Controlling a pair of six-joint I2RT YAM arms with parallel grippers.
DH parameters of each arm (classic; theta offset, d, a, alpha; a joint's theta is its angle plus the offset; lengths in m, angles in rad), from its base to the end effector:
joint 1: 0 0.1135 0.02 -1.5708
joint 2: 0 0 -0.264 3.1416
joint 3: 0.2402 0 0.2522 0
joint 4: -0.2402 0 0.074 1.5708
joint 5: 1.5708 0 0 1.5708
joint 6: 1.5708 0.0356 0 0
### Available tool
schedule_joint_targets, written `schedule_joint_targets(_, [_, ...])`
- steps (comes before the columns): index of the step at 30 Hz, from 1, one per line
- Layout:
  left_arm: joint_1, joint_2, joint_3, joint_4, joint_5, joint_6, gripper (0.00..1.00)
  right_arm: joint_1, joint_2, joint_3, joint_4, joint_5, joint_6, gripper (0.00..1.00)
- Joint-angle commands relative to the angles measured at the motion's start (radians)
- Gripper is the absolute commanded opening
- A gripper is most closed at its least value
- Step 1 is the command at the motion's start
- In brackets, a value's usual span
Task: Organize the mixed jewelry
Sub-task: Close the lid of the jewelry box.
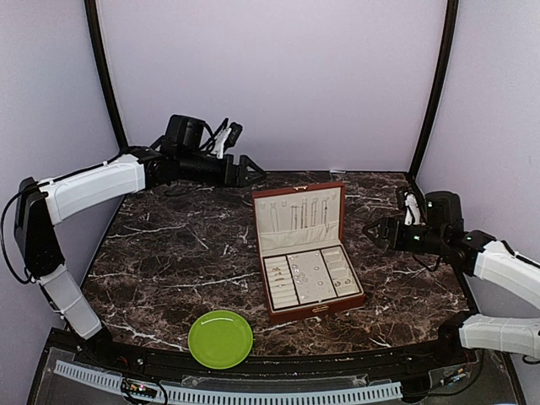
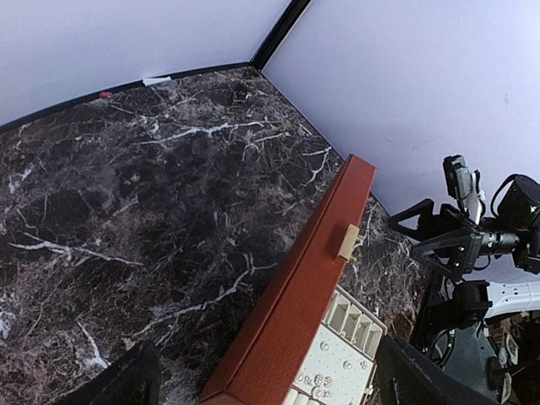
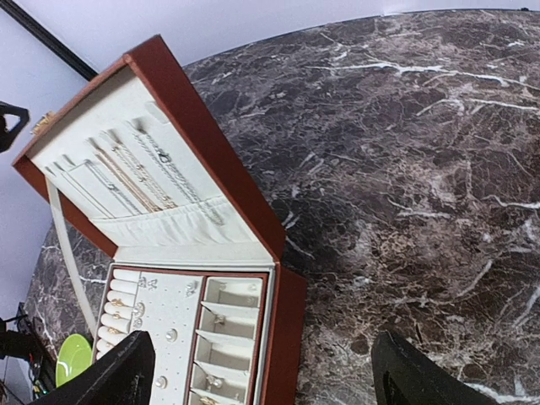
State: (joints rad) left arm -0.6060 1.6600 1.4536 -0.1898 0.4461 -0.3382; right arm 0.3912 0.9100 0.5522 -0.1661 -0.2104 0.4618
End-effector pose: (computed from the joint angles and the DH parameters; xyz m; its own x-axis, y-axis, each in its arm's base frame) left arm 0.3147 -0.2367 0.3440 -0.5783 0.0366 -0.8150 0.6881 0.5585 -0.4632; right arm 0.1845 0.0841 0.2379 -0.6547 0.2013 -0.7286 -0.2774 0.8326 0.4793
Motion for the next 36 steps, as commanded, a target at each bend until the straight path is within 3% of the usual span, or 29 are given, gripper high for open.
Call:
schedule_joint_targets(1, [0.012, 0.026, 0.022, 0.055, 0.143, -0.027, 0.91, -0.028, -0.027, -0.018, 0.104, -0.108, -0.017, 0.90])
schedule_joint_targets(7, [0.006, 0.109, 0.016, 0.057, 0.344, -0.032, 0.87, -0.038, -0.061, -0.043, 0.116, -0.133, 0.008, 0.91])
schedule_joint_targets(15, [-0.059, 0.055, -0.033, 0.010, 0.494, 0.091, 0.86, -0.041, -0.106, -0.035, 0.070, -0.145, -0.001, 0.91])
schedule_joint_targets(27, [-0.225, -0.033, -0.106, -0.185, 0.605, 0.228, 0.86, -0.041, -0.136, 0.012, 0.010, -0.065, 0.006, 0.91])
schedule_joint_targets(32, [-0.239, -0.094, -0.177, -0.132, 0.575, 0.187, 0.86, -0.041, -0.145, 0.014, 0.032, -0.070, 0.029, 0.93])
schedule_joint_targets(36, [-0.241, -0.148, -0.240, 0.002, 0.391, 0.111, 0.85, -0.041, -0.151, 0.013, 0.043, -0.047, 0.088, 0.95])
